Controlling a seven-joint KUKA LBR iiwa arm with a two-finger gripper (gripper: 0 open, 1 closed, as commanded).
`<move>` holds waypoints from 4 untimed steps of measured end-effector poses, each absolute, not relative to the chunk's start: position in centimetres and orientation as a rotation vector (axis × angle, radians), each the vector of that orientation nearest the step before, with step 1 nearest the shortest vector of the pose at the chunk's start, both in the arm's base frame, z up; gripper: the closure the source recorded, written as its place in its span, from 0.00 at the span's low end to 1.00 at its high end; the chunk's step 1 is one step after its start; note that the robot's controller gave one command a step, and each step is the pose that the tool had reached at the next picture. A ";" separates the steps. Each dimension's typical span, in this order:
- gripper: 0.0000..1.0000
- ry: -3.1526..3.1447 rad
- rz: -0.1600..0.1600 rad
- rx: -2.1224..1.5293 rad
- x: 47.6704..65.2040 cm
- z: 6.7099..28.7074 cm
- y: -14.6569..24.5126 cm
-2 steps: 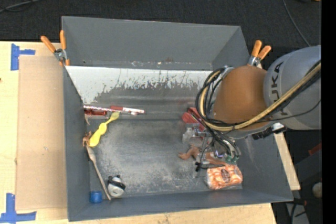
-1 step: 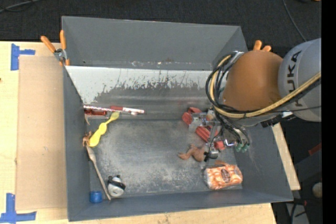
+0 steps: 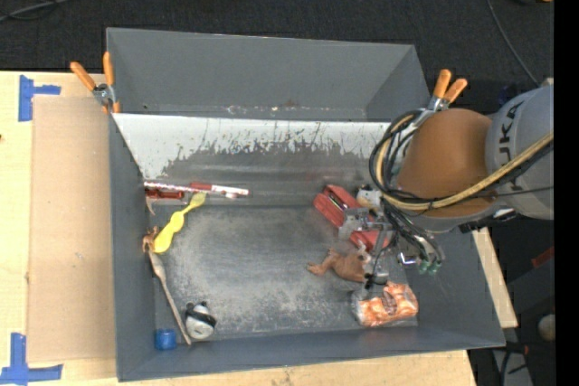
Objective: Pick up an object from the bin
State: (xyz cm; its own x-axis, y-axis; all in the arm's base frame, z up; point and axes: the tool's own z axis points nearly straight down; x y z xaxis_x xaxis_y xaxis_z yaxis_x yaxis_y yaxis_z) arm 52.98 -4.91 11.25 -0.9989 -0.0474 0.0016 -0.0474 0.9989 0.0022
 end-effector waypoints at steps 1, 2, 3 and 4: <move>0.00 -3.149 -0.011 -0.032 50.9 8.0 -6.9; 1.00 -3.132 -0.012 0.000 48.5 7.1 -12.9; 1.00 -3.132 -0.012 -0.001 48.5 7.1 -12.9; 1.00 -3.128 -0.012 0.004 48.4 12.9 -12.5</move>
Offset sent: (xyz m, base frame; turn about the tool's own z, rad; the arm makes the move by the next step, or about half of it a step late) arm -0.0445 -0.0821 -0.0425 0.0447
